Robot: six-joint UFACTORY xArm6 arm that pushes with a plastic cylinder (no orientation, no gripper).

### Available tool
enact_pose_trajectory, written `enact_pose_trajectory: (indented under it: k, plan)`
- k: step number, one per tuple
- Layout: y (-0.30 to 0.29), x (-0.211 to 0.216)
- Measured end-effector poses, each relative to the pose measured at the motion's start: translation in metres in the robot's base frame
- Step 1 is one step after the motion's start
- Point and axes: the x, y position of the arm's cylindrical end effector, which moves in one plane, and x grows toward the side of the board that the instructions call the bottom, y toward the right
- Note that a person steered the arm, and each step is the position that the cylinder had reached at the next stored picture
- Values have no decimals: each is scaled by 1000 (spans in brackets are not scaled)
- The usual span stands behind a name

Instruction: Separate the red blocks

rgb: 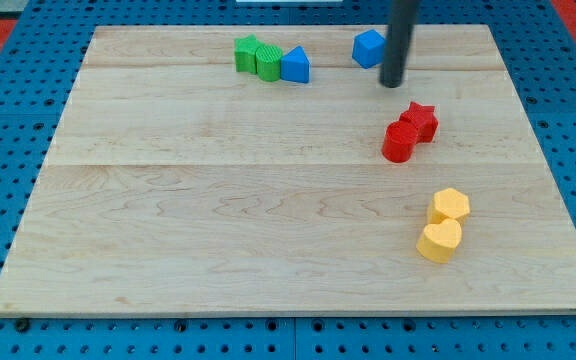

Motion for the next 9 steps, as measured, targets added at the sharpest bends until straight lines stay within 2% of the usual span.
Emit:
enact_pose_trajectory:
  k: [1, 3, 4, 6, 7, 8, 9]
  plan:
    - [9, -53]
    - [-115, -57]
    - [-81, -49]
    - [100, 94]
    - [84, 149]
    - [44, 129]
    - [-16, 90]
